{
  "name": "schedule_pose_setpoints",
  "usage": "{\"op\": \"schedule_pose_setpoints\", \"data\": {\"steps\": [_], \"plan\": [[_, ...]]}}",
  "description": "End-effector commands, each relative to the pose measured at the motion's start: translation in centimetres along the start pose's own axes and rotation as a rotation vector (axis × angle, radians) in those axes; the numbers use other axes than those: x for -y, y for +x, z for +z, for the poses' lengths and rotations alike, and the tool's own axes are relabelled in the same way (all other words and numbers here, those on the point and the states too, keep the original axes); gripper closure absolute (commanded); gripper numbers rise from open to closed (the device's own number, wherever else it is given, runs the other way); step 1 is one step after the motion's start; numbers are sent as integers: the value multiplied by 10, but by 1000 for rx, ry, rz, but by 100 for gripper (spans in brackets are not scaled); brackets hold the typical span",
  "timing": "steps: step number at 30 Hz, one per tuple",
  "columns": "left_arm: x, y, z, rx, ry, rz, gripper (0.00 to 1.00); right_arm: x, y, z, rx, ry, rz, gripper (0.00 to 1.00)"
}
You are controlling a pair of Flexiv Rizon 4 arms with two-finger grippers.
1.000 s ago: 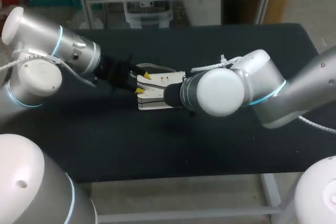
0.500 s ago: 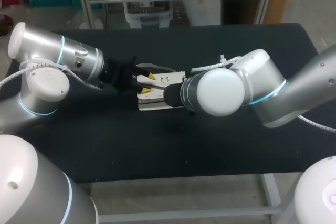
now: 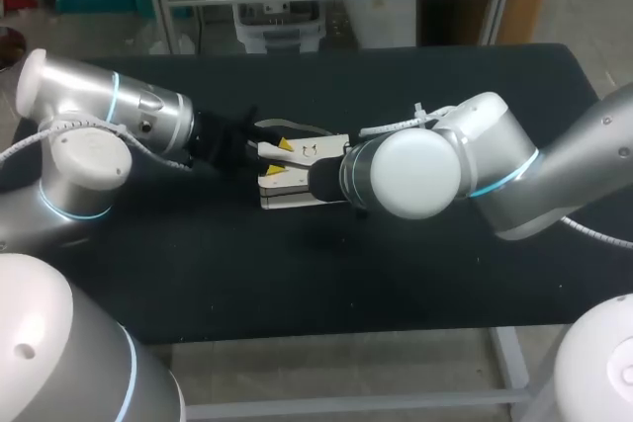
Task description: Pick up the bag, open it, inspect its contents, close it, and place it on the opposite side
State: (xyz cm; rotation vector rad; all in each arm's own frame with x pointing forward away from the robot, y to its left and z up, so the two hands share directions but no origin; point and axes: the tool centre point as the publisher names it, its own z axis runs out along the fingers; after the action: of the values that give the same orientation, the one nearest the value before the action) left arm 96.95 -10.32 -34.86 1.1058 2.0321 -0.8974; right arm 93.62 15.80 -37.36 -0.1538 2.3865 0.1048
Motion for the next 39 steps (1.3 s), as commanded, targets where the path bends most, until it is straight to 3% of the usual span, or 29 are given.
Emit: {"op": "schedule_pose_setpoints", "data": {"steps": [1,2,5,9,11,12,17,25,30,39], "plan": [[2,1,21,22,-81,1,59,0,1,1,5,-2,1,100],[-1,0,24,31,-103,0,60,0,1,1,5,-2,1,100],[-6,-4,23,34,-59,-29,62,0,1,1,5,-2,1,100],[-9,-8,22,59,-97,-38,67,0,1,1,5,-2,1,100],[-14,-11,22,64,-111,-54,83,0,1,1,5,-2,1,100],[-19,-14,23,69,-130,-72,100,0,1,1,5,-2,1,100],[-33,-25,20,61,-137,-158,100,0,1,1,5,-2,1,100],[-49,-47,-4,-24,-28,-378,100,0,1,1,5,-2,1,100],[-57,-58,-14,-73,-26,-484,100,0,1,1,5,-2,1,100],[-57,-48,-9,-126,-33,-502,100,0,1,1,5,-2,1,100]]}}
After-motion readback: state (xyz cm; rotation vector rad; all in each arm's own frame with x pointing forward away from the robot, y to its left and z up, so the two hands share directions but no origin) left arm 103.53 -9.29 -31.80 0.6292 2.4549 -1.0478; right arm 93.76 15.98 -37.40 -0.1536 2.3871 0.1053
